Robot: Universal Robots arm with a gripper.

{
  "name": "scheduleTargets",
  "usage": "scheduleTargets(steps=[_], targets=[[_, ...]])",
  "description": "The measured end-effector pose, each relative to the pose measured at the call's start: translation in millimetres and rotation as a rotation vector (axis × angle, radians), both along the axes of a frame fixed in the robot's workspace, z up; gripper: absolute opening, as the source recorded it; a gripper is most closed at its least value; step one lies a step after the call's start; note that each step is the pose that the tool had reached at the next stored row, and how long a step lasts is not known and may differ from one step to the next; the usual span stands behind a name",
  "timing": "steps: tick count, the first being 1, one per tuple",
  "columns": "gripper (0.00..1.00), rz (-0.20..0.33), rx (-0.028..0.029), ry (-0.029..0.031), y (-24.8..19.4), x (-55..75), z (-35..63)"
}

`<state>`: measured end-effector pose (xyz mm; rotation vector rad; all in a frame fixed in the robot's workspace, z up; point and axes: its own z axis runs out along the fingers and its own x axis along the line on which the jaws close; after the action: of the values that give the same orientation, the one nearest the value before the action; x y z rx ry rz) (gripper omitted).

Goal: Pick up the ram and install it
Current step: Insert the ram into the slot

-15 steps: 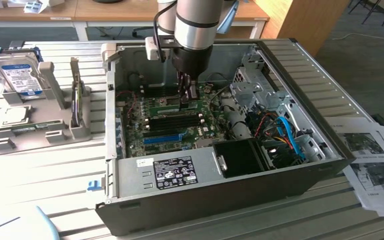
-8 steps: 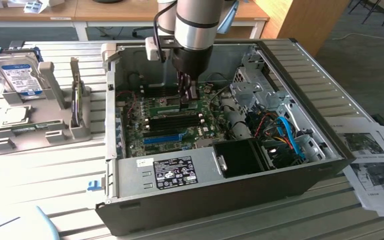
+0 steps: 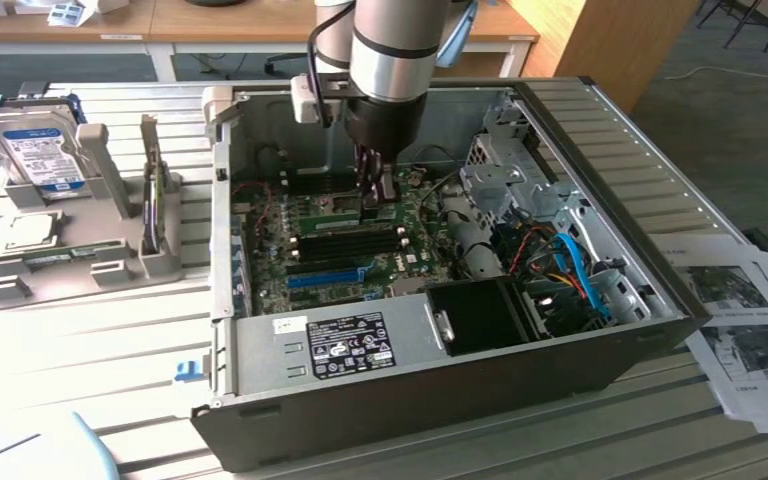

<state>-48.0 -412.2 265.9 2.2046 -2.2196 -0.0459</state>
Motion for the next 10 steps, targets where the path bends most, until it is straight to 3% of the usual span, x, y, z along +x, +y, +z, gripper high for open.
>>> scheduleTargets(steps=[10], targets=[[0.11, 0.0, 0.0, 0.0, 0.0, 0.1, -2.1]])
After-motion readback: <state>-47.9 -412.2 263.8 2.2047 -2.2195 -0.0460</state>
